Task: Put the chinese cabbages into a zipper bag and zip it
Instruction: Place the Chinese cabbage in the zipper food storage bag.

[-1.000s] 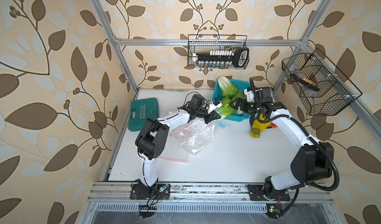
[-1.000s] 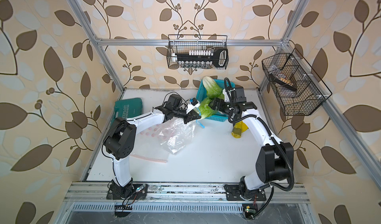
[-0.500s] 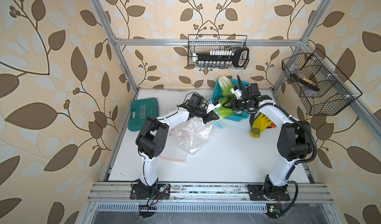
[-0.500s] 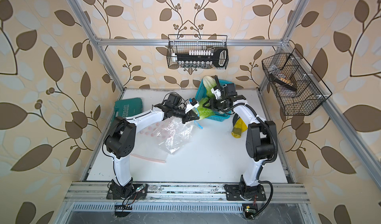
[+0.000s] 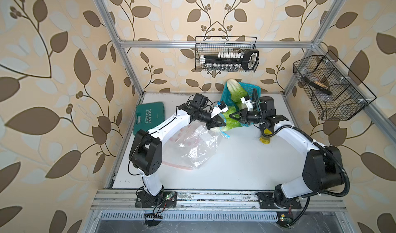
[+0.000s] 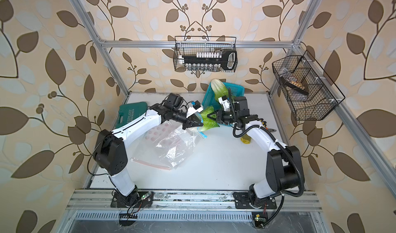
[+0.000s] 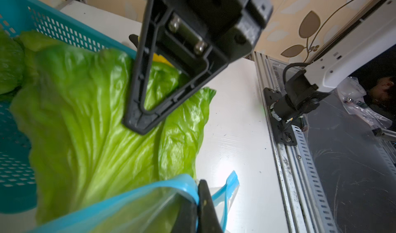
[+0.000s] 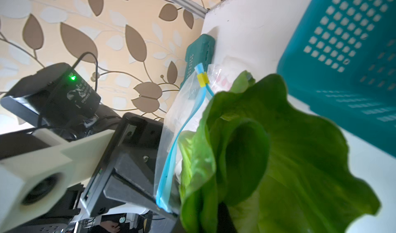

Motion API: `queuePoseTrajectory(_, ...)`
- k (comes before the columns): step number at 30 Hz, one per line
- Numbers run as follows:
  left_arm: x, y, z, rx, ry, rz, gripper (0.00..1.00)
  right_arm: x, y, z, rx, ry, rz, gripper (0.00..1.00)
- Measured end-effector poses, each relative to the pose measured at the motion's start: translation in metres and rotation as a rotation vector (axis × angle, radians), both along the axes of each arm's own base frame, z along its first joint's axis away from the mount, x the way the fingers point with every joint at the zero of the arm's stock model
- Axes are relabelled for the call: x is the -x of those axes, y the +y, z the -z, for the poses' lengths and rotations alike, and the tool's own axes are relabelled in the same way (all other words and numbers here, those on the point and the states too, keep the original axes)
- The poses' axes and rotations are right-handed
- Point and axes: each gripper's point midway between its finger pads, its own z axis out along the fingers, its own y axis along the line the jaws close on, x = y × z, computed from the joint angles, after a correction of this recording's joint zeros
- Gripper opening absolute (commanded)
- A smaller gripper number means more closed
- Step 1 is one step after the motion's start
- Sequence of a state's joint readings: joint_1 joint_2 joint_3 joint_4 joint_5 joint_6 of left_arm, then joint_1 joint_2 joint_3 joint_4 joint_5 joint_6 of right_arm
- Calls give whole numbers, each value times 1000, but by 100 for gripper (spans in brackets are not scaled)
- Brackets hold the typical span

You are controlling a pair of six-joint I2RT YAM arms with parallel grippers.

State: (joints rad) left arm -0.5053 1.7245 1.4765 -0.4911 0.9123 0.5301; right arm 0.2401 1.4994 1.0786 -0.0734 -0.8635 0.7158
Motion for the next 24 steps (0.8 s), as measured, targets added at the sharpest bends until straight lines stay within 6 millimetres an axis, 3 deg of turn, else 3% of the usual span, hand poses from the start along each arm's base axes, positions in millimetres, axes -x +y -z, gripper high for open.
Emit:
queuePoseTrajectory(4, 26, 5, -26, 14, -62, 46, 0, 30, 23, -7, -9, 6, -74, 0)
queuePoseTrajectory(8, 44, 7, -36, 21, -87, 75, 0, 39, -10, -12, 14, 7, 7, 0)
queuePoseTrajectory(11, 55, 9, -34, 14, -76, 78, 0, 49, -13, -16, 54, -16, 17, 0)
queuePoseTrajectory(14, 57, 5, -29, -5, -65, 70, 0, 62, -6, -11, 64, -7, -2, 0)
queuePoseTrajectory(18, 53, -5, -24, -42, -54, 70, 0, 69, -11, 9, 61, 62, 37, 0)
queuePoseTrajectory(24, 39, -25, -10, -102, -27, 77, 0, 54, -52, 15, 33, 113, 271, 0)
